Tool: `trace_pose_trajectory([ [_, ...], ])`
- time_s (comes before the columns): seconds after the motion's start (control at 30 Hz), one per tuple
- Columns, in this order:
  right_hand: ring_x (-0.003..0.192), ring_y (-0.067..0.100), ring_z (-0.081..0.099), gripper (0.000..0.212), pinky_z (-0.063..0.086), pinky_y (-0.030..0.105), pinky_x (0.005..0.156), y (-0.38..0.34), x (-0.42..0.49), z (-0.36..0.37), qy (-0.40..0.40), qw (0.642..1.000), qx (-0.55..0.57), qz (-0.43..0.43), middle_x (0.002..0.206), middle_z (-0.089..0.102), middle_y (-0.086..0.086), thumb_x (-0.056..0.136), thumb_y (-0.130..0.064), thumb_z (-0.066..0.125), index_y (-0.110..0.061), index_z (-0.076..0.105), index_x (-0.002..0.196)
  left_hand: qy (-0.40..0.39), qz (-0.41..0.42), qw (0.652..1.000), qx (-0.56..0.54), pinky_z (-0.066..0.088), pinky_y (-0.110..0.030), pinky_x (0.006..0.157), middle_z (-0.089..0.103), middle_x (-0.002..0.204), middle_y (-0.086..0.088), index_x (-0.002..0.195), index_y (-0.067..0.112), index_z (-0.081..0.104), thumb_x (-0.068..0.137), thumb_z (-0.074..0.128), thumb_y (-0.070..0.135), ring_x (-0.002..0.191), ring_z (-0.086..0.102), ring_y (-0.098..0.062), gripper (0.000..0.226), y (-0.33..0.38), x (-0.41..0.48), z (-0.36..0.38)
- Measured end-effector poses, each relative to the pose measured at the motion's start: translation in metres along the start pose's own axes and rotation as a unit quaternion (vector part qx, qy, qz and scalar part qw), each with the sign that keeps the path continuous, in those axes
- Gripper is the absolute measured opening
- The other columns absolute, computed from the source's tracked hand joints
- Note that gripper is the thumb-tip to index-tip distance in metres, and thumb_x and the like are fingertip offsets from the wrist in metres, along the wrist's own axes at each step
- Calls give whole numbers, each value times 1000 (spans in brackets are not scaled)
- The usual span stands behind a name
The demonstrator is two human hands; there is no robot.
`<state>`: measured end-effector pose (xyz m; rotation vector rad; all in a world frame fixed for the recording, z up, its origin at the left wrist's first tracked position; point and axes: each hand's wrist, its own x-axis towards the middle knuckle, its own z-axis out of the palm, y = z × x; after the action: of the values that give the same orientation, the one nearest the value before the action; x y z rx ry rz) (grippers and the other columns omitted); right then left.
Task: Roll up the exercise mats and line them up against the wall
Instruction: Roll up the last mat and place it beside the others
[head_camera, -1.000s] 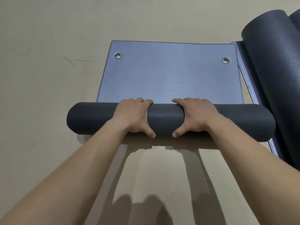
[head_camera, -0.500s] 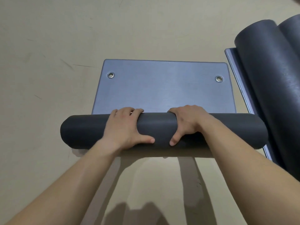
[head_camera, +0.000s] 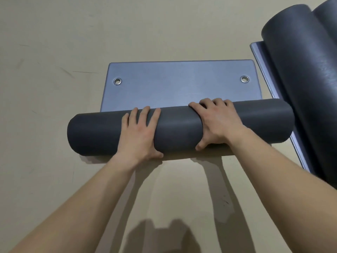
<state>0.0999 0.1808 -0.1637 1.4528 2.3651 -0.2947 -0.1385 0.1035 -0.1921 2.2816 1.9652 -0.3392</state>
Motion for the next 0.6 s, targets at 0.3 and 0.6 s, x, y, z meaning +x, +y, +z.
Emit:
trace_pose_trajectory([
  [0.3,145,32,32,145,18,56,121,-25,-62,34,2,998,45,38,160,31,1,41,-86,76,-29,15,159,-160,97,982,-6,44,-37,88,50,139,7,152,36,26,44,79,81,112,56,-25,128,-14,20,-34],
  [0.6,138,30,42,139,28,53,114,3,-8,-4,-81,994,75,-1,156,39,-2,46,-83,78,-34,14,159,-32,50,998,-1,27,-47,119,35,158,-1,158,30,16,50,73,80,142,36,-29,132,3,13,-23],
])
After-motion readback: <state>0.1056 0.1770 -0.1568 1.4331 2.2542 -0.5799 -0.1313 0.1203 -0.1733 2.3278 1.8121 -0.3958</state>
